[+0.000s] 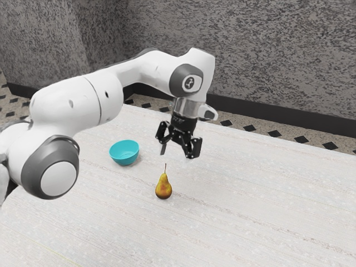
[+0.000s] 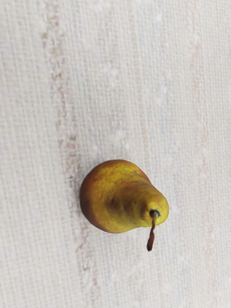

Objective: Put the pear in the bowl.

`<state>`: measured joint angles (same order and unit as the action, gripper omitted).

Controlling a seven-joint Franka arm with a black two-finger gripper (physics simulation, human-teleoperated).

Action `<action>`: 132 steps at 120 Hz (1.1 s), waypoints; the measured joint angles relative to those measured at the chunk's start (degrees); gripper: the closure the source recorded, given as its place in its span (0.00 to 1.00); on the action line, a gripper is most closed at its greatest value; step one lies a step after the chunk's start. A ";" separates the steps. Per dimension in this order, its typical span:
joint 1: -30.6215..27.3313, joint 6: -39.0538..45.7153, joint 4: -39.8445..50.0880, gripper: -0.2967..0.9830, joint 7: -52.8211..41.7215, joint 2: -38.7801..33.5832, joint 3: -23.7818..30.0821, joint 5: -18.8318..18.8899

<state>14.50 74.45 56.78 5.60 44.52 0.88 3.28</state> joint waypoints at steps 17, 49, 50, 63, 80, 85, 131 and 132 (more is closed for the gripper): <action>-0.06 -4.01 -4.24 0.23 0.08 5.05 0.88 0.07; -0.94 -8.33 -5.07 0.23 0.10 7.41 0.68 0.55; -1.02 -8.40 -5.03 0.23 0.09 7.44 0.69 0.56; -1.82 -9.11 -4.67 0.23 0.04 8.19 0.70 0.71; -2.17 -9.59 -4.42 0.23 -0.06 8.90 0.77 0.67; -2.19 -9.67 -4.40 0.23 -0.10 8.94 0.78 0.65; -3.97 -9.91 -4.14 0.25 -0.39 11.04 0.75 0.64; -4.00 -9.92 -4.12 0.25 -0.39 11.03 0.74 0.64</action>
<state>10.51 64.53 52.66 5.20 55.55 1.63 3.92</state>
